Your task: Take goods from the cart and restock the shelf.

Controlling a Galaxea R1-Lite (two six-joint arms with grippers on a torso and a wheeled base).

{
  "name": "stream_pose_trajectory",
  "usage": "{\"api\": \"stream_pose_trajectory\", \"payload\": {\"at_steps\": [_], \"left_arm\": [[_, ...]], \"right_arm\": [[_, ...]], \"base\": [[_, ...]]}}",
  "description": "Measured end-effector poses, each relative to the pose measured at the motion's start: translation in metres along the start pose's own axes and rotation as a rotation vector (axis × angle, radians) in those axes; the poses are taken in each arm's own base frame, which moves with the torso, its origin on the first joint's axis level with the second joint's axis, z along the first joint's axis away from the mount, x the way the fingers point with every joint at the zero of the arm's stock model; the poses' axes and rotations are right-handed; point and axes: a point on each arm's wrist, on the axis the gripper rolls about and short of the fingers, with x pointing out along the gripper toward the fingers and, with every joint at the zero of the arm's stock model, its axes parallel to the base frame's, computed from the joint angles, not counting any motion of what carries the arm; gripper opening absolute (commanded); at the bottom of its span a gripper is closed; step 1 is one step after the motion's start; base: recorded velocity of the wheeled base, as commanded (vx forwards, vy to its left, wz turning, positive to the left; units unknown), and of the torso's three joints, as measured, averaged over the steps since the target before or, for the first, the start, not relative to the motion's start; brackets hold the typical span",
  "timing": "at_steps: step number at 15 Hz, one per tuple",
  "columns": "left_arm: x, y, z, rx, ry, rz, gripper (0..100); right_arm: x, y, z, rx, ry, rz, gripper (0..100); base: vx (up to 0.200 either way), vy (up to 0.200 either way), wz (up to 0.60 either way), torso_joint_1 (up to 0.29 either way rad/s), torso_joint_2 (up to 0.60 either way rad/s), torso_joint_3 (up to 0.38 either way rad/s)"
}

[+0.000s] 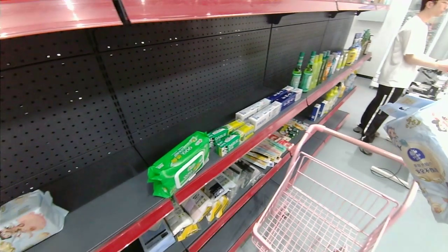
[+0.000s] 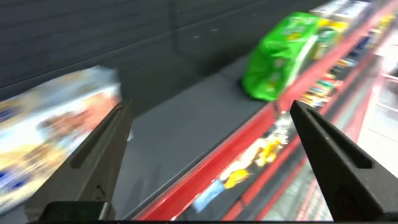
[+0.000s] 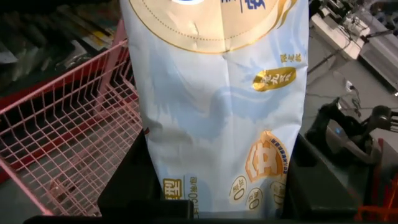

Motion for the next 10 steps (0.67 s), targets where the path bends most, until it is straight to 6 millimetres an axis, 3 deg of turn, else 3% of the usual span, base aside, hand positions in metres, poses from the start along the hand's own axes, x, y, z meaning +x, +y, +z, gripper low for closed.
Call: {"api": "stream_pose_trajectory", "payload": {"at_steps": [10], "left_arm": [[0.0000,0.0000,-0.0001,0.000,0.000,0.000,100]], "right_arm": [[0.0006,0.0001,0.0001,0.000,0.002,0.005,0]], "base": [[0.000,0.000,0.60,0.001,0.00,0.000]]}}
